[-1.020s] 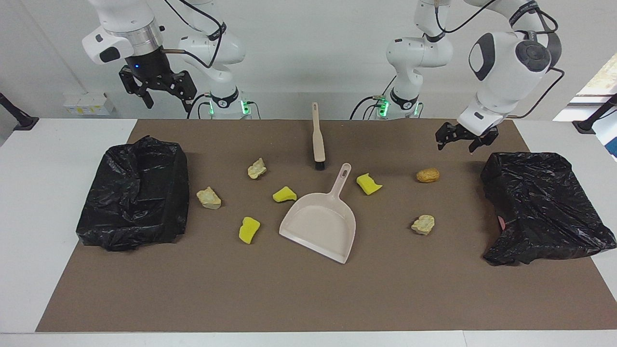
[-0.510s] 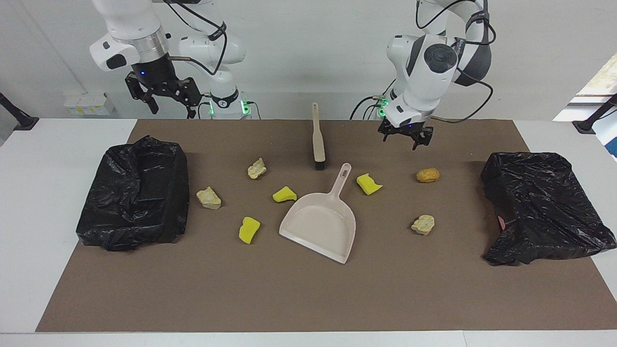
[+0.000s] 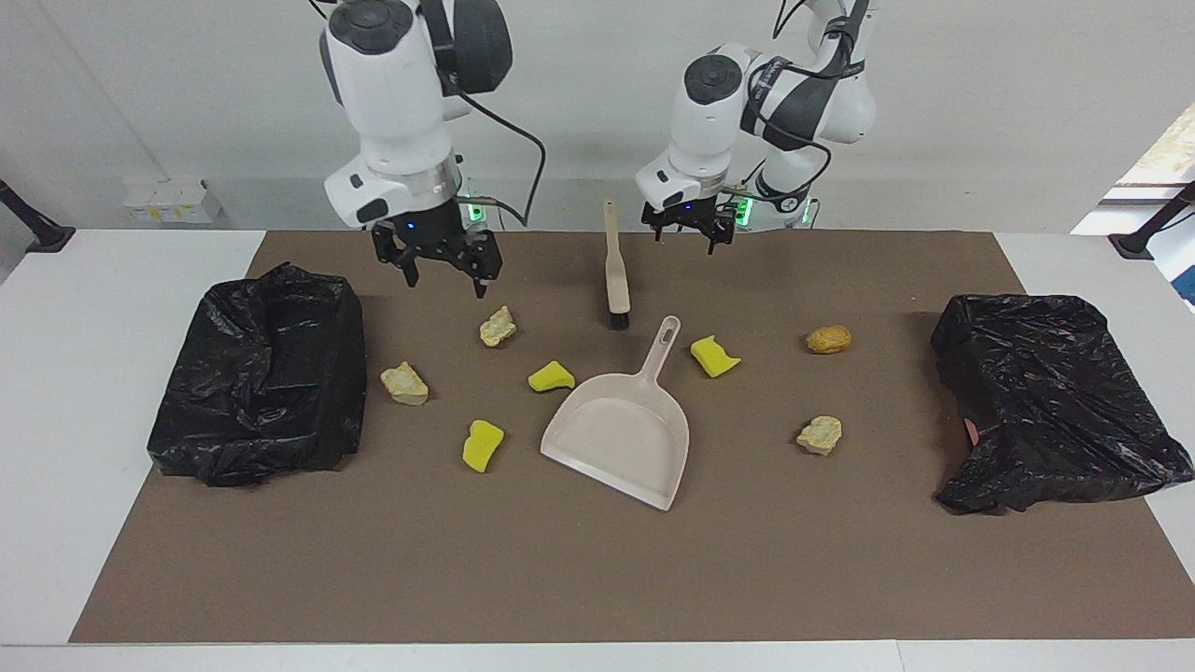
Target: Sweep and dump trash in bin
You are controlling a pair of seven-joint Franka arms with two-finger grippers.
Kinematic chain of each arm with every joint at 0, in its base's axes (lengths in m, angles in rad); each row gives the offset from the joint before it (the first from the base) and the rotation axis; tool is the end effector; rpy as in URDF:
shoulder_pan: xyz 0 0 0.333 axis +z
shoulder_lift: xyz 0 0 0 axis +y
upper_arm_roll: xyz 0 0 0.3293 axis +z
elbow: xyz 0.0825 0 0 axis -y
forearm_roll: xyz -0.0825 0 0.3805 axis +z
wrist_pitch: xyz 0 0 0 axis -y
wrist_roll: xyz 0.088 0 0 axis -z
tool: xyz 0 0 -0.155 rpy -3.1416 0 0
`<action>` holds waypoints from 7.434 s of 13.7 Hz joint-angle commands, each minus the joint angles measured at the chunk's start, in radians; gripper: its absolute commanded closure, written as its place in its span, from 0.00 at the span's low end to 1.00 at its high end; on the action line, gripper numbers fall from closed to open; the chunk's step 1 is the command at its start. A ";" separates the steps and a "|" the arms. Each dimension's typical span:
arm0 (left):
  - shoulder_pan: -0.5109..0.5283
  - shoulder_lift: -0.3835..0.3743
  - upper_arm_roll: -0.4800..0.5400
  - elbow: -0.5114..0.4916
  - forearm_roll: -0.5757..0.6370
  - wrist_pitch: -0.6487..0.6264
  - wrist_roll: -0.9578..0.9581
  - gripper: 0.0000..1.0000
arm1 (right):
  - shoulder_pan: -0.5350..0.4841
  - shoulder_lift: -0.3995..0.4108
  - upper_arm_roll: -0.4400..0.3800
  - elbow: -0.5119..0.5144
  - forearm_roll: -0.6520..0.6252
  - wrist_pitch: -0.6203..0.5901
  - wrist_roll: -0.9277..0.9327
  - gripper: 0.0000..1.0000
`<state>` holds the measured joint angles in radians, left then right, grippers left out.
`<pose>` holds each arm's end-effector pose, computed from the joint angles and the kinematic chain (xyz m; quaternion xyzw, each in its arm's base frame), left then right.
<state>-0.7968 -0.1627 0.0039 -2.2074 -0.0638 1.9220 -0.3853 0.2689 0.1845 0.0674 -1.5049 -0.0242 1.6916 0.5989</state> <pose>0.3266 -0.3419 0.4067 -0.9795 0.1894 0.0674 0.0095 0.5849 0.1976 0.5239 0.9915 -0.1301 0.0038 0.0046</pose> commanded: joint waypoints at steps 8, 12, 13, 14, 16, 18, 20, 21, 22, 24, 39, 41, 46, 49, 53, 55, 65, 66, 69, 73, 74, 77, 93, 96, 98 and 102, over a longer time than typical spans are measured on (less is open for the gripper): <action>-0.335 0.043 0.021 -0.232 -0.014 0.376 -0.403 0.00 | 0.233 0.386 -0.001 0.325 0.004 0.103 0.442 0.00; -0.363 0.080 0.022 -0.230 -0.014 0.405 -0.412 0.01 | 0.305 0.486 0.002 0.327 0.006 0.192 0.570 0.00; -0.363 0.080 0.022 -0.227 -0.014 0.399 -0.412 0.11 | 0.305 0.481 0.009 0.324 0.012 0.178 0.570 0.00; -0.363 0.080 0.022 -0.224 -0.014 0.394 -0.412 0.23 | 0.308 0.475 0.011 0.316 0.044 0.189 0.570 0.00; -0.361 0.075 0.024 -0.221 -0.014 0.393 -0.414 0.63 | 0.308 0.464 0.011 0.286 0.085 0.183 0.570 0.00; -0.357 0.069 0.024 -0.216 -0.014 0.381 -0.428 0.97 | 0.302 0.425 0.012 0.200 0.096 0.206 0.555 0.00; -0.351 0.063 0.025 -0.216 -0.014 0.374 -0.432 1.00 | 0.300 0.377 0.012 0.096 0.148 0.246 0.485 0.00; -0.348 0.057 0.027 -0.213 -0.014 0.352 -0.431 1.00 | 0.300 0.356 0.012 0.050 0.162 0.270 0.458 0.00; -0.342 0.037 0.031 -0.213 -0.014 0.318 -0.429 1.00 | 0.300 0.342 0.012 0.022 0.162 0.275 0.450 0.00; -0.312 0.003 0.033 -0.215 -0.014 0.206 -0.426 1.00 | 0.306 0.348 0.012 0.006 0.162 0.278 0.438 0.00; 0.166 -0.156 0.038 -0.181 -0.014 -0.162 -0.236 1.00 | 0.309 0.241 0.009 0.017 0.102 0.183 0.052 1.00; 0.275 -0.155 0.036 -0.144 -0.013 -0.198 -0.149 1.00 | 0.293 0.216 0.002 0.017 0.093 0.125 -0.133 1.00; 0.430 -0.159 0.036 -0.159 0.022 -0.147 -0.147 1.00 | 0.242 0.208 0.006 0.017 0.007 0.096 -0.609 1.00; 0.487 -0.221 0.036 -0.222 0.022 -0.170 -0.159 1.00 | 0.208 0.216 0.006 0.017 -0.043 0.105 -0.955 1.00; 0.560 -0.247 0.034 -0.259 0.028 -0.176 -0.185 1.00 | 0.173 0.222 0.006 0.015 -0.107 0.114 -1.294 1.00; 0.570 -0.251 0.034 -0.270 0.059 -0.157 -0.187 1.00 | 0.164 0.222 0.006 0.019 -0.131 0.117 -1.414 1.00; 0.403 -0.034 0.024 -0.331 0.064 0.257 -0.337 1.00 | 0.158 0.245 0.006 -0.020 -0.227 0.183 -1.736 1.00; 0.375 -0.012 0.022 -0.301 0.058 0.268 -0.357 1.00 | 0.159 0.243 0.008 -0.034 -0.252 0.184 -1.736 1.00; 0.277 0.047 0.024 -0.162 0.053 0.162 -0.446 1.00 | 0.176 0.234 0.008 -0.069 -0.281 0.186 -1.734 1.00; 0.327 0.020 0.036 -0.055 0.058 -0.026 -0.391 1.00 | 0.185 0.230 0.009 -0.115 -0.287 0.244 -1.726 1.00; 0.362 -0.004 0.036 -0.061 0.058 -0.066 -0.350 1.00 | 0.185 0.230 0.009 -0.116 -0.287 0.244 -1.725 1.00; 0.390 -0.090 0.036 -0.170 0.058 -0.089 -0.340 1.00 | 0.185 0.230 0.009 -0.120 -0.287 0.234 -1.720 1.00; 0.219 0.121 0.022 -0.161 -0.109 0.253 -0.208 1.00 | 0.224 0.225 0.009 -0.172 -0.287 0.240 -1.581 1.00; 0.136 0.146 0.019 -0.109 -0.199 0.282 -0.112 1.00 | 0.224 0.225 0.009 -0.172 -0.287 0.240 -1.579 1.00; 0.084 0.153 0.019 -0.083 -0.339 0.299 -0.044 1.00 | 0.224 0.225 0.009 -0.170 -0.287 0.240 -1.579 1.00; 0.091 0.163 0.024 -0.015 -0.352 0.229 -0.058 1.00 | 0.224 0.225 0.008 -0.169 -0.287 0.240 -1.579 1.00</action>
<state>-0.7109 -0.0130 0.0101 -2.2698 -0.3959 2.1999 -0.4578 0.4964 0.4382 0.0692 -1.6338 -0.2957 1.9110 -1.0002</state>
